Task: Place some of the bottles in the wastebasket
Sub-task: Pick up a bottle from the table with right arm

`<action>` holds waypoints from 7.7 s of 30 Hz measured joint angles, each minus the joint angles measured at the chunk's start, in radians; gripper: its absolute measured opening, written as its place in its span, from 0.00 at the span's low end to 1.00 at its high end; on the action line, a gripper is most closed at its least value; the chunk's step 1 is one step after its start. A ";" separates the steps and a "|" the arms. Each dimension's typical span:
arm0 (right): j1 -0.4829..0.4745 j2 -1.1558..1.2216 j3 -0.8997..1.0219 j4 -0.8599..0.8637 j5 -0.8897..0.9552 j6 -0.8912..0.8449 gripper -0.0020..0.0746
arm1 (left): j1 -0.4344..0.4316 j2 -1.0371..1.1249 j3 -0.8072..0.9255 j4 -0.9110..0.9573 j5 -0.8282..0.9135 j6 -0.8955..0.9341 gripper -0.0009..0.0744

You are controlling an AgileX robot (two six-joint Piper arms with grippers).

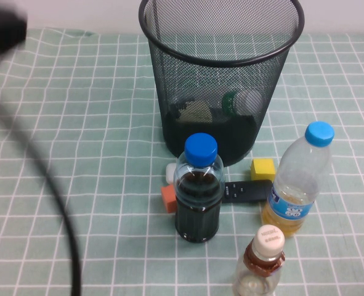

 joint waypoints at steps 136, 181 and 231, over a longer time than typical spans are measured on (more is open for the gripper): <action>0.453 0.937 -0.707 0.464 0.081 -0.309 0.02 | 0.357 -0.881 1.290 0.203 -0.426 -0.302 0.01; 1.059 0.993 -0.211 0.161 -0.924 -0.082 0.65 | 0.357 -0.881 1.290 0.203 -0.426 -0.302 0.01; 0.765 1.186 -1.346 0.031 0.450 0.215 0.02 | 0.357 -0.881 1.290 0.208 -0.426 -0.302 0.01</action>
